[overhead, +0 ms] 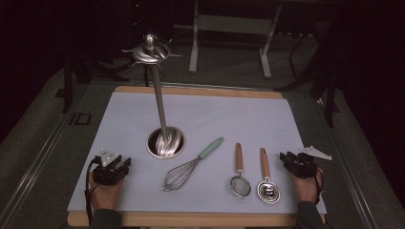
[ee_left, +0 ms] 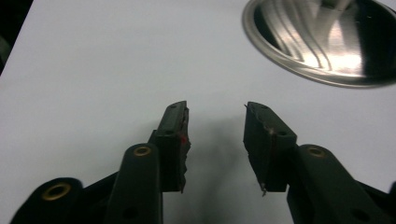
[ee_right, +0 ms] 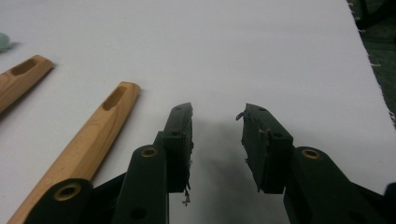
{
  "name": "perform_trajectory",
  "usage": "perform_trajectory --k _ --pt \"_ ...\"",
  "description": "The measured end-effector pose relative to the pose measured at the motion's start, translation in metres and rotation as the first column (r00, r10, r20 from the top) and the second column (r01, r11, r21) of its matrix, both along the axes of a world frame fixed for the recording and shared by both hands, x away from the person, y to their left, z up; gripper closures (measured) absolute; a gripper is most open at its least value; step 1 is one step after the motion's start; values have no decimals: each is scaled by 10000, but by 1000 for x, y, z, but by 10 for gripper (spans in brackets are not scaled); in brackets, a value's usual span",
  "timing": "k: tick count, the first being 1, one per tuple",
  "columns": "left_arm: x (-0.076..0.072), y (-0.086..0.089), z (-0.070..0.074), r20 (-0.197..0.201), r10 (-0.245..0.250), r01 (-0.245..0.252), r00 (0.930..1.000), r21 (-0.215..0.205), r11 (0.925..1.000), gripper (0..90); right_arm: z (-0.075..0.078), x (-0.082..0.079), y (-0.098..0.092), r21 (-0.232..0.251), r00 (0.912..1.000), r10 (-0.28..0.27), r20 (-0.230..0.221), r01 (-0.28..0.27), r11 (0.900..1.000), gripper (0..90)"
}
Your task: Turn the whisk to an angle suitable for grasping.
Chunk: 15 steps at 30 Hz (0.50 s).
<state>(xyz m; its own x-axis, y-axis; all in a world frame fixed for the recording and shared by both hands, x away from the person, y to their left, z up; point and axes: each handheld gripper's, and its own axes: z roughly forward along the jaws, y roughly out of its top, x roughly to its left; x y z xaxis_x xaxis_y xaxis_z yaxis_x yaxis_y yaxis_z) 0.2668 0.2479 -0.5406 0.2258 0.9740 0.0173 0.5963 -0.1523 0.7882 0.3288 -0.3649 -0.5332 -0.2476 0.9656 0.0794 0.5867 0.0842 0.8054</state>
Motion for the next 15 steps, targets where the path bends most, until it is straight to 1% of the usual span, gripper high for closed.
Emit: perform_trajectory --k 1,2,3,4,5,6,7,8,10,11,12,13,15 --pt "0 -1 0 3 -166 166 9999 13 9999 622 0 0 0 2 10000 34 -21 -34 10000 627" --pt "0 -1 0 3 -166 166 9999 13 9999 630 0 1 0 8 10000 54 -68 -53 10000 627" --pt "0 -2 0 1 -448 448 9990 69 9990 651 0 1 0 7 9999 78 -137 -78 10000 628" --pt "0 -2 0 1 -448 448 9990 69 9990 666 0 1 0 7 9999 78 -137 -78 10000 628" --pt "-1 -4 0 42 -636 634 9980 275 9976 666 -1 2 0 -36 9997 109 -226 -110 9999 633" --pt "-1 -4 0 42 -636 634 9980 275 9976 696 -1 2 0 -36 9997 109 -226 -110 9999 633" --pt "-2 -7 0 138 -777 769 9969 512 9957 696 -1 3 2 -125 9993 177 -325 -181 9998 627" --pt "-2 -8 0 111 -908 899 9958 642 9939 717 -1 3 3 -226 9993 227 -295 -234 9995 614" --pt "-1 -10 0 42 -995 989 9950 758 9922 731 -1 3 3 -212 9993 223 -305 -229 9995 605" --pt "-1 -10 0 42 -1013 1007 9948 752 9921 734 -1 3 3 -193 9993 221 -306 -227 9996 605" --pt "-2 -9 1 35 -1052 1048 9944 571 9928 737 -1 3 2 -153 9993 217 -309 -221 9996 605" --pt "-2 -8 1 84 -1114 1111 9937 305 9933 751 -1 3 2 -139 9993 231 -308 -235 9996 605" --pt "-4 -8 4 198 -1276 1274 9916 126 9918 769 -1 3 3 -172 9991 284 -309 -290 9994 596"
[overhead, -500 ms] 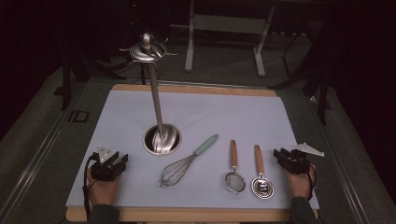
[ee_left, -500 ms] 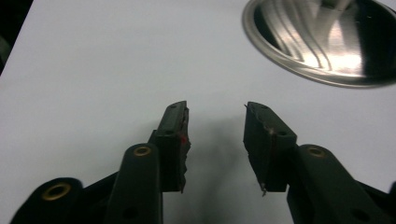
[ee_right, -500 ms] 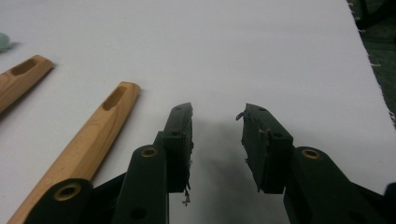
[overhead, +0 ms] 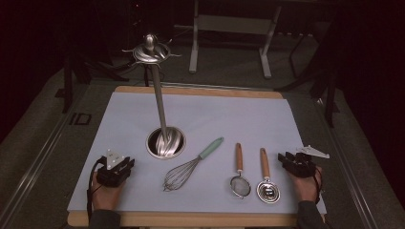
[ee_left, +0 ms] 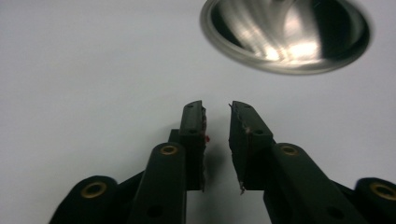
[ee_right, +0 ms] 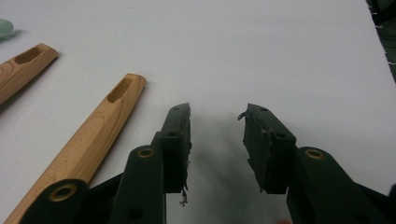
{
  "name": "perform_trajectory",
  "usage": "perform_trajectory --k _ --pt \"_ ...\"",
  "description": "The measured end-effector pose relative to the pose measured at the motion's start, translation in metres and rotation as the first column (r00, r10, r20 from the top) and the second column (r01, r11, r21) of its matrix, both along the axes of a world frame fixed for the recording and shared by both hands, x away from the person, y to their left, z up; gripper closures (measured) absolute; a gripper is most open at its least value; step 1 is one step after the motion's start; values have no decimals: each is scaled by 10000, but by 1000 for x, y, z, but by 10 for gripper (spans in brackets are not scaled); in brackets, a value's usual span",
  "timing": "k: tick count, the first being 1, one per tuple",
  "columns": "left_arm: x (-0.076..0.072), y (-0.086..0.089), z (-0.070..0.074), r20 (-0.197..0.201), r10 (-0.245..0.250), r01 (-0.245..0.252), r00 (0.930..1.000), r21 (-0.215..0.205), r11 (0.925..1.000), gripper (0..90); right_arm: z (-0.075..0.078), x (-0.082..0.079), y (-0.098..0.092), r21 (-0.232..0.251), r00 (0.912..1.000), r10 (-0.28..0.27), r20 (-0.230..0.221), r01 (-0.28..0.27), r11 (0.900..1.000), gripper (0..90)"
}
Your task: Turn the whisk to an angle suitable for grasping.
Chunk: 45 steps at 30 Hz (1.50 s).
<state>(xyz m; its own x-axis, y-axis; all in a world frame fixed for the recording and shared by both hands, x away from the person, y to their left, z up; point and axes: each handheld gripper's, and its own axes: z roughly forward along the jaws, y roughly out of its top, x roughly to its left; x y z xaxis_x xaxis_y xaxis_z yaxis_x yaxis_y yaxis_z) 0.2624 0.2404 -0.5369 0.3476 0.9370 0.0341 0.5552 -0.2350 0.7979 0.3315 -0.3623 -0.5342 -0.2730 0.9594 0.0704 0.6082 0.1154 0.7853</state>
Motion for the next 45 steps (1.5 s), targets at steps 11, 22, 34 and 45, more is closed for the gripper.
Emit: perform_trajectory --k 11,22,34,45 --pt "-21 -18 19 443 -1819 1838 9823 -423 9820 828 0 1 -1 86 10000 2 -58 -1 10000 538" --pt "-44 -59 24 97 -3888 3889 9213 -308 9208 887 0 0 -4 397 10000 -45 13 44 9992 517" --pt "-58 -75 14 -384 -4544 4554 8900 243 8899 880 0 0 -4 372 10000 -44 -2 44 9993 502" --pt "-56 -93 14 -315 -4985 4986 8663 -30 8668 880 0 0 -3 318 10000 -75 -17 76 9995 501"
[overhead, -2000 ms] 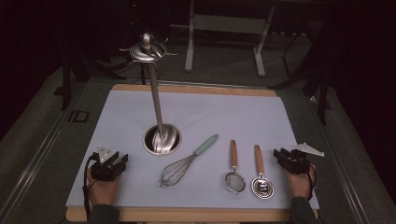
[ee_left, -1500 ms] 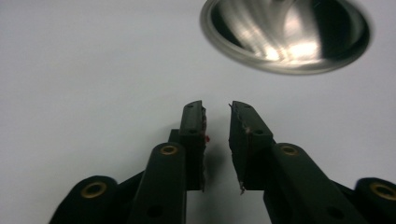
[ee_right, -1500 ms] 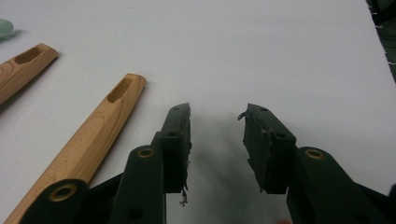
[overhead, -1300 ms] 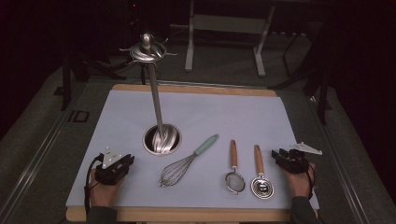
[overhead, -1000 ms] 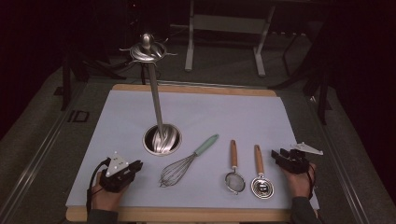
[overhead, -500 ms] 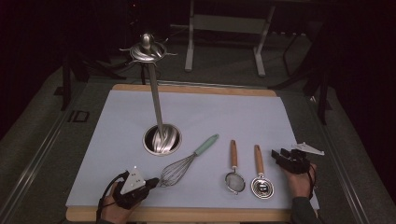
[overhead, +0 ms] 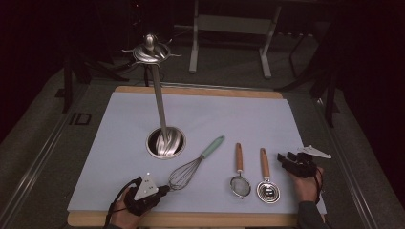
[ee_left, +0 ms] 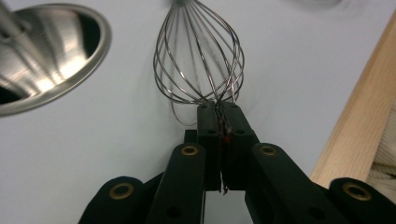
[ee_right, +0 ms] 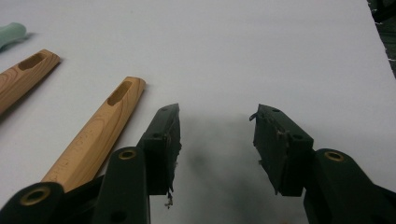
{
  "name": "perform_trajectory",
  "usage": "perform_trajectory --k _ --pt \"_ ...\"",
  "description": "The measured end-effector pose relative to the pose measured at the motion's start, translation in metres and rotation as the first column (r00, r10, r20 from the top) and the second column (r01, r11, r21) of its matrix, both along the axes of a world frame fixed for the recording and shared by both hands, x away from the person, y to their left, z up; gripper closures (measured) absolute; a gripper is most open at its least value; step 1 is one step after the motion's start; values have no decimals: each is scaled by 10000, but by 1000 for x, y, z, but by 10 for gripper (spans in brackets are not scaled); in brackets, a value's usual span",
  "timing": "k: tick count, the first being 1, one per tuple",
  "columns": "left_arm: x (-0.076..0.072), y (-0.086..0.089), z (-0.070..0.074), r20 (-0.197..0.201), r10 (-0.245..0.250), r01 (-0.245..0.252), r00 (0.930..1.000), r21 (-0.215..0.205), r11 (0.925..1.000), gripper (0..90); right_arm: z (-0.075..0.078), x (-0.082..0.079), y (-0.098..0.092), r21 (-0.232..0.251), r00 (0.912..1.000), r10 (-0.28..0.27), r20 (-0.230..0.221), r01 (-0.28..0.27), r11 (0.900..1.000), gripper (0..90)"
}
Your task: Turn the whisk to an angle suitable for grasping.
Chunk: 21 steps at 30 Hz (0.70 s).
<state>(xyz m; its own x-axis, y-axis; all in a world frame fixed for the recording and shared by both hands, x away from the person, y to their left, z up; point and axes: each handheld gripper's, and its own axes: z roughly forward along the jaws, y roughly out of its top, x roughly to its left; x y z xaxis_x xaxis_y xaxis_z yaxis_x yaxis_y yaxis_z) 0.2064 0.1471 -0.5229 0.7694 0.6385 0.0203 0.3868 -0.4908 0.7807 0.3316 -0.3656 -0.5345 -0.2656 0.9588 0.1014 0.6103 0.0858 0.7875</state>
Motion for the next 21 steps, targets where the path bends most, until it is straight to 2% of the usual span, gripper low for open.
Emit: perform_trajectory --k 4,9,14,17,21 --pt "1 -8 1 21 -213 213 9998 -42 9998 882 0 0 0 -3 10000 -7 5 7 10000 501" --pt "5 -29 -1 63 -618 618 9981 -12 9981 884 0 0 0 -81 10000 -28 33 28 10000 501" --pt "7 -45 -2 136 -818 819 9966 -55 9966 885 0 0 0 -57 10000 -49 50 50 10000 501" --pt "9 -54 -1 189 -1008 1007 9947 53 9949 885 0 0 0 -29 10000 -56 60 56 10000 501" --pt "15 -65 0 181 -1163 1164 9931 -81 9932 885 0 0 0 4 10000 -69 49 69 10000 500"
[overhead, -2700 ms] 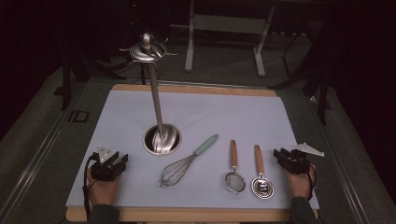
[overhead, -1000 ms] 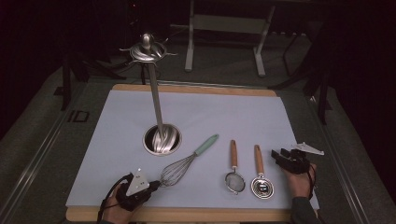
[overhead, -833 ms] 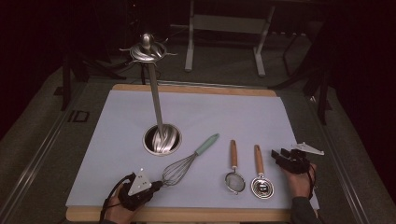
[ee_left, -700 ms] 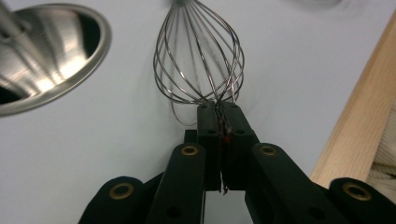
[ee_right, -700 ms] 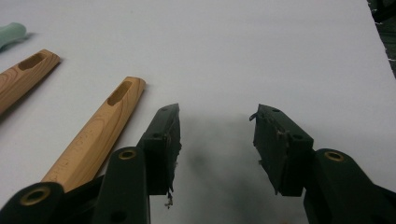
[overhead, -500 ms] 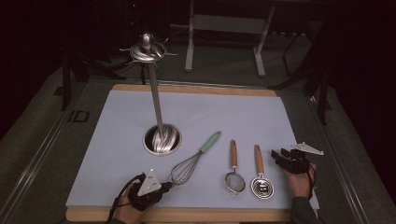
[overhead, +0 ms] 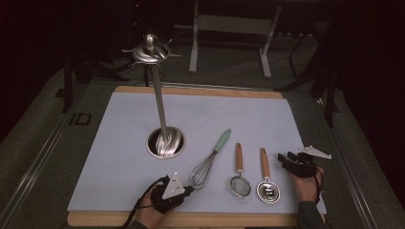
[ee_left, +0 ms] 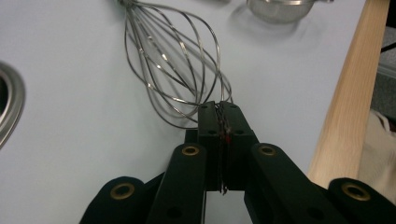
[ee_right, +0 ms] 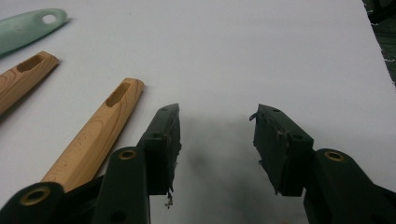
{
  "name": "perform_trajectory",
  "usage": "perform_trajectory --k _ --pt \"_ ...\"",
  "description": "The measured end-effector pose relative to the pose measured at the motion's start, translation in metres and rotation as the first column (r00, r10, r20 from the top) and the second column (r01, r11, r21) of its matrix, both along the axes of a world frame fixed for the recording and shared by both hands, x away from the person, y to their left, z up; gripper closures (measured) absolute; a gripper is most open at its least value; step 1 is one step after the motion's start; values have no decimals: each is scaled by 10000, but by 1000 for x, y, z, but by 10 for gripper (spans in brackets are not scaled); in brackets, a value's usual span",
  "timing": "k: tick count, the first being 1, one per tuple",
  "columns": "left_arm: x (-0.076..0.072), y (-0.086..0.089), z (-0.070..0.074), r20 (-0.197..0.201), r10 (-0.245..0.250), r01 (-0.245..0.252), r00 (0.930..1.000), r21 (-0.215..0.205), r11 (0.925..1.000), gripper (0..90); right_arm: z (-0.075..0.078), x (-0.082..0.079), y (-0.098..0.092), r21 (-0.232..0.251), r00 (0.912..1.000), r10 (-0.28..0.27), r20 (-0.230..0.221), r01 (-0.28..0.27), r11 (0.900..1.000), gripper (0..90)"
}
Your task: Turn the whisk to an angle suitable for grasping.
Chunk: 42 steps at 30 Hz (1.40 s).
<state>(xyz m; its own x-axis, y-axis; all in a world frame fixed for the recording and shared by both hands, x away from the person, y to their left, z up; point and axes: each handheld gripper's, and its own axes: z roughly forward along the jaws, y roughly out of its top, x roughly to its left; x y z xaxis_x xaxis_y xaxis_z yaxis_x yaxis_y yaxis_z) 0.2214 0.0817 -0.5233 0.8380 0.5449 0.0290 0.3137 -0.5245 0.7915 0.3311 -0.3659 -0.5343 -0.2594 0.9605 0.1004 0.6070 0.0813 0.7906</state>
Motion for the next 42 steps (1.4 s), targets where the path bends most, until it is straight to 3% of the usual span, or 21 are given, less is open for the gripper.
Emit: perform_trajectory --k 6,12,14,19,23,25,28,32,33,34,37,39,42 --pt "3 -14 3 141 -223 224 9997 -11 9997 875 0 0 0 46 10000 -26 28 26 10000 500" --pt "-2 -6 9 416 -127 130 9991 -71 9999 858 9 -2 3 221 9998 -3 199 -1 9998 513" --pt "-3 0 12 519 -19 29 9986 -191 9998 848 23 -5 12 154 9980 252 578 -261 9995 512" --pt "1 25 15 598 646 -643 9961 -59 9979 827 39 -3 28 236 9965 665 511 -678 9974 506" --pt "6 43 17 722 1228 -1232 9898 1 9924 807 50 1 43 338 9931 1054 520 -1072 9937 503" --pt "9 52 17 789 1588 -1590 9841 -46 9873 792 56 6 51 408 9905 1287 478 -1307 9906 504" --pt "12 67 15 832 2062 -2046 9750 -275 9785 767 63 12 59 938 9848 1665 493 -1705 9809 509" --pt "17 86 12 884 2713 -2693 9584 -335 9625 742 71 20 76 912 9803 1940 373 -1967 9762 515" --pt "17 86 12 884 2713 -2693 9584 -335 9625 732 72 22 81 842 9769 2109 339 -2131 9734 527" --pt "19 94 10 849 3070 -3041 9479 -460 9515 722 73 24 86 742 9737 2260 277 -2275 9710 528" --pt "20 104 5 677 3506 -3448 9341 -834 9350 704 74 29 100 568 9676 2523 90 -2524 9659 533" --pt "20 108 2 613 3755 -3691 9248 -949 9245 693 73 33 109 621 9649 2626 44 -2623 9630 531" --pt "21 112 0 614 3981 -3913 9153 -985 9150 678 70 38 124 582 9607 2769 -203 -2754 9596 504"
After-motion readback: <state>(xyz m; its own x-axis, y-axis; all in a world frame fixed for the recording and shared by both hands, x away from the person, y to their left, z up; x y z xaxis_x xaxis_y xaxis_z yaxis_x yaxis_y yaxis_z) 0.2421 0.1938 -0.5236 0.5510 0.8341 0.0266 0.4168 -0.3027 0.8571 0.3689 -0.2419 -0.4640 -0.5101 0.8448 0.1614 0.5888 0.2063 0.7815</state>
